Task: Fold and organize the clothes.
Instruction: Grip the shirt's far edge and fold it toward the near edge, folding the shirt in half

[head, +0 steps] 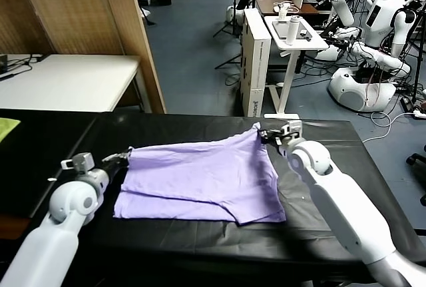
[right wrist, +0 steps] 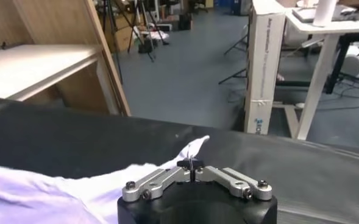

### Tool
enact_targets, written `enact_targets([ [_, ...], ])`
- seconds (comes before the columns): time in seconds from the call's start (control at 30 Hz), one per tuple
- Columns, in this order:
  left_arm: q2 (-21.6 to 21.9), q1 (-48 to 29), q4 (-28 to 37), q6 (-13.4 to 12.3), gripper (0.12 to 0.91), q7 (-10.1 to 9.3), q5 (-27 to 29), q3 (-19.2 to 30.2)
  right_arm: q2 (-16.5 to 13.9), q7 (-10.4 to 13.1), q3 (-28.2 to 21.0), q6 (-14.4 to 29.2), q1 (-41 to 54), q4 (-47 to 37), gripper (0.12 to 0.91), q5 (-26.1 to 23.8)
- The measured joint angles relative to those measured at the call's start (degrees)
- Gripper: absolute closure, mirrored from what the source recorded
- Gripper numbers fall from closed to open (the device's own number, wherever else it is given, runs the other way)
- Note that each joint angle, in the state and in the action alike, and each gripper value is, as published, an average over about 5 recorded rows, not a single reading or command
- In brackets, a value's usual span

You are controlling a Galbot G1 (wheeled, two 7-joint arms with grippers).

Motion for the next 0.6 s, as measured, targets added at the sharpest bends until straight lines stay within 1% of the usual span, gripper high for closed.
enact_targets([
  [0.1, -0.03, 1.31, -1.28, -0.05, 0.85, 0.0, 0.13, -0.46, -1.29, 0.5, 0.6, -0.8, -1.66, 2.4, 0.887, 0.82],
  [0.33, -0.24, 3.27, -3.44, -0.44, 0.85, 0.1, 0.32, -1.52, -4.7, 0.49, 2.69, -1.85, -7.05, 8.87, 0.887, 1.22],
  [0.6, -0.52, 2.14, -2.43, -1.88, 0.85, 0.64, 0.51, -1.03, -7.67, 0.48, 6.23, -2.31, -14.1, 15.61, 0.887, 1.19],
])
